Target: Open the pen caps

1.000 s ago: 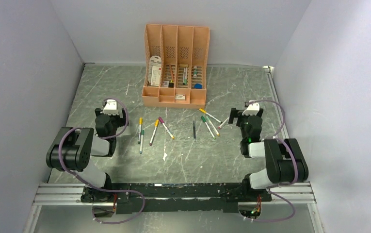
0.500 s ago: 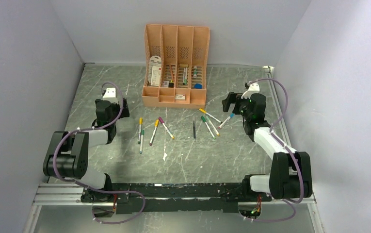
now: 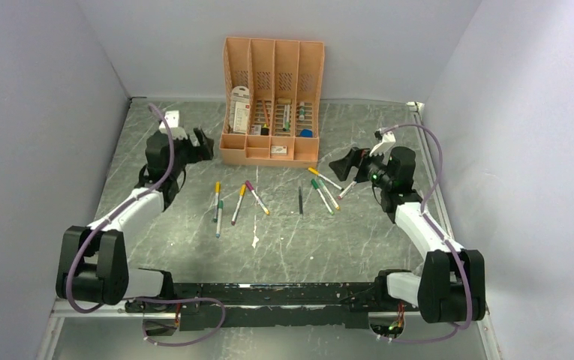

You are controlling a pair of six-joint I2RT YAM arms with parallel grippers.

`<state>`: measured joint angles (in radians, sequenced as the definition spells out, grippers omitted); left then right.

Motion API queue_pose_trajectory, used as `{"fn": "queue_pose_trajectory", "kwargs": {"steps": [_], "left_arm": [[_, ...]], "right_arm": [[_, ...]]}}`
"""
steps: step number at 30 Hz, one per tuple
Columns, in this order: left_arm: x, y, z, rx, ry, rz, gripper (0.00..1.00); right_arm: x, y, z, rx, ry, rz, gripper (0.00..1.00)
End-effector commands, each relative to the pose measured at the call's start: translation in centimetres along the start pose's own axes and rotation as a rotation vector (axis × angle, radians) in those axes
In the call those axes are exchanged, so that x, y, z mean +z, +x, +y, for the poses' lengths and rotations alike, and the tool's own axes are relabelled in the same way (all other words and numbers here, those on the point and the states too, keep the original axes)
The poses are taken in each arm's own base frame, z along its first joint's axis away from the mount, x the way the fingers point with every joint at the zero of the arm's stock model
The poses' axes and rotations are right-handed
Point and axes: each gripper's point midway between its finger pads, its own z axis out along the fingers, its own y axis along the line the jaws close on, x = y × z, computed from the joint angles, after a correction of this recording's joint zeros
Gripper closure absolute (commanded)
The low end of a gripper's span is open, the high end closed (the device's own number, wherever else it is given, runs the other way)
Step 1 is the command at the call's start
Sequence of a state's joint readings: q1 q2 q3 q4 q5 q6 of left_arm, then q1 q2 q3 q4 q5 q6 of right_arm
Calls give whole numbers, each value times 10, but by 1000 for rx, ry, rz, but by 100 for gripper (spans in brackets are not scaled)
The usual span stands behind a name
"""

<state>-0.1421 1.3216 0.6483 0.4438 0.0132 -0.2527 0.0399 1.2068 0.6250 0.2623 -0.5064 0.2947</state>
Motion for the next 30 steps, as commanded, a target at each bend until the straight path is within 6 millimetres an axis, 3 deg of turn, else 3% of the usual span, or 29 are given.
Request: {"fn": "queue_pose_trajectory", "kwargs": {"steps": [1, 4, 8, 14, 17, 24, 30], "left_arm": [[-5, -33, -57, -121, 215, 68, 0], [-19, -58, -77, -157, 305, 20, 0], [-41, -79, -102, -216, 432, -1, 1], [-77, -79, -111, -325, 475, 17, 0], [-97, -84, -122, -297, 586, -27, 0], [-106, -66, -120, -343, 610, 9, 0], [-81, -35, -101, -369, 463, 173, 1]], "right_arm": [[-6, -3, 26, 142, -112, -29, 0], [-4, 13, 15, 277, -20, 76, 0], [-2, 24, 24, 331, -53, 168, 0], [0, 31, 43, 398, -142, 234, 0], [9, 33, 49, 302, -118, 273, 0], [31, 50, 93, -17, -14, 354, 0], [38, 63, 87, 9, -3, 366, 0]]}}
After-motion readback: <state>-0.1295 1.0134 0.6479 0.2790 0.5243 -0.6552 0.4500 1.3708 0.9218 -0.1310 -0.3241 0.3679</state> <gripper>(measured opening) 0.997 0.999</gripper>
